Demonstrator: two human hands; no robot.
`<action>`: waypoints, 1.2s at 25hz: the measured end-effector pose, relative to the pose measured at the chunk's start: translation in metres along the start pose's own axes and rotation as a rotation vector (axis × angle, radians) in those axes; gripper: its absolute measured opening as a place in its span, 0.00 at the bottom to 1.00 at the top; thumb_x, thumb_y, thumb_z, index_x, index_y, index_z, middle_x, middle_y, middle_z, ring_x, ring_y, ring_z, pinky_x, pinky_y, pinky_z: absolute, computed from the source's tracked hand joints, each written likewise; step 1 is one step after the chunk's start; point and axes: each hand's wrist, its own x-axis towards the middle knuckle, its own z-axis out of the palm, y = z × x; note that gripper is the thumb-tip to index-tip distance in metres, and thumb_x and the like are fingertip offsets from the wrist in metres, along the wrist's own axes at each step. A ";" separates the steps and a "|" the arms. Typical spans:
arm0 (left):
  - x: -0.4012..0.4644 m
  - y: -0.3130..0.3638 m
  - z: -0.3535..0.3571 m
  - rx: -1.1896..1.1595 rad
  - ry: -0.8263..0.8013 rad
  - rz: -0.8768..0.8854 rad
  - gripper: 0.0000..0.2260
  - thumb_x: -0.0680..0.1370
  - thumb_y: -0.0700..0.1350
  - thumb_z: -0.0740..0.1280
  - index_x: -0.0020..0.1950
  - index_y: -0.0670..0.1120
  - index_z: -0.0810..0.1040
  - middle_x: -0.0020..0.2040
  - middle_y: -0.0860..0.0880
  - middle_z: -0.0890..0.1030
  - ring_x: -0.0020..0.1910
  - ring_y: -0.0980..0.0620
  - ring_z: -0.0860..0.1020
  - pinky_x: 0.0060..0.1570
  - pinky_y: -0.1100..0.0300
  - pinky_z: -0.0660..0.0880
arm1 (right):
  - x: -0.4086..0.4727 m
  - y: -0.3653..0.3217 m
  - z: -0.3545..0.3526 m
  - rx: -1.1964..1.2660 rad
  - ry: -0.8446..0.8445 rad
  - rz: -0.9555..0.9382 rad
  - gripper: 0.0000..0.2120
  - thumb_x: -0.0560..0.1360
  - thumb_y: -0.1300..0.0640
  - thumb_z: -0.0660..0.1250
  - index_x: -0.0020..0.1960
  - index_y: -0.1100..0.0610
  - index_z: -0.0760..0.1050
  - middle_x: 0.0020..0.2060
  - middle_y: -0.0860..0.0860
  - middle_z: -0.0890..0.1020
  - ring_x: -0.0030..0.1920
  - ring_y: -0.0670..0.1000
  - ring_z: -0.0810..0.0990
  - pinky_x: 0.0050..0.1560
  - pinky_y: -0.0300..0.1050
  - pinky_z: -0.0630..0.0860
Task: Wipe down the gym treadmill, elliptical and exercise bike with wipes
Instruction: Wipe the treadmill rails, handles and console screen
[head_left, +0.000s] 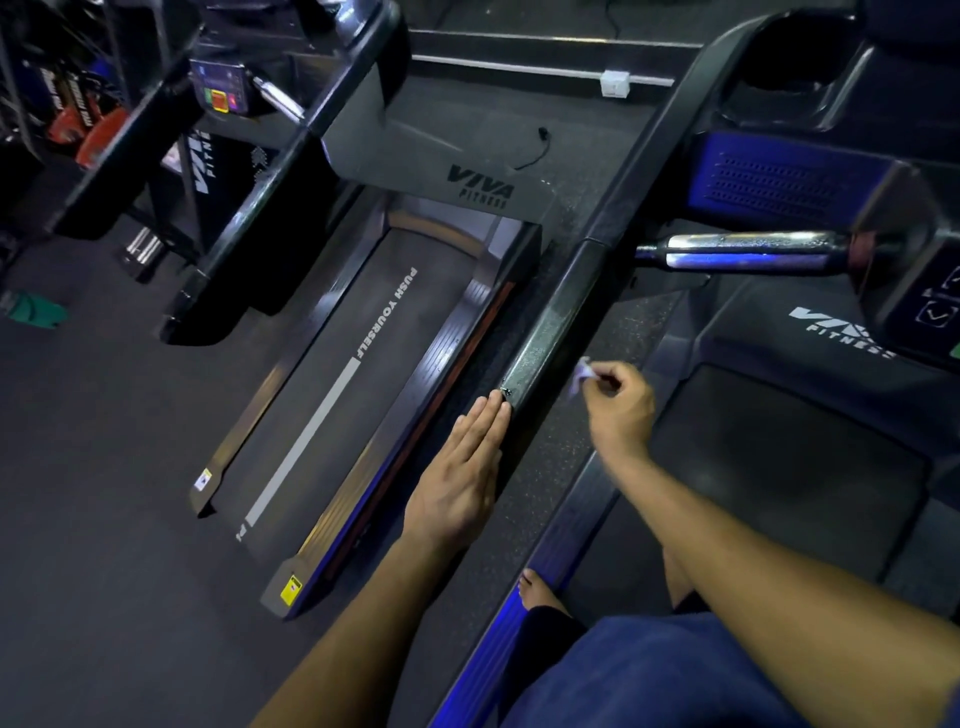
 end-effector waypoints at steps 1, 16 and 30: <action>0.000 0.001 -0.001 -0.010 -0.007 -0.005 0.23 0.86 0.43 0.53 0.82 0.46 0.56 0.83 0.50 0.54 0.82 0.55 0.49 0.81 0.56 0.47 | 0.019 -0.007 -0.007 -0.021 0.054 -0.028 0.03 0.76 0.59 0.72 0.44 0.53 0.80 0.44 0.52 0.83 0.45 0.49 0.82 0.47 0.43 0.79; -0.034 -0.002 0.001 0.018 0.008 -0.053 0.23 0.87 0.45 0.51 0.83 0.47 0.57 0.83 0.50 0.55 0.82 0.55 0.50 0.80 0.55 0.47 | -0.022 -0.041 0.010 -0.037 -0.177 -0.231 0.04 0.75 0.63 0.72 0.44 0.59 0.77 0.44 0.52 0.79 0.43 0.43 0.78 0.42 0.26 0.70; -0.036 -0.006 0.003 -0.034 0.068 -0.005 0.23 0.87 0.42 0.55 0.82 0.46 0.58 0.83 0.50 0.56 0.82 0.55 0.51 0.80 0.56 0.47 | -0.005 -0.027 0.010 -0.185 -0.122 -0.120 0.09 0.74 0.64 0.71 0.41 0.53 0.75 0.43 0.51 0.83 0.43 0.50 0.81 0.43 0.42 0.74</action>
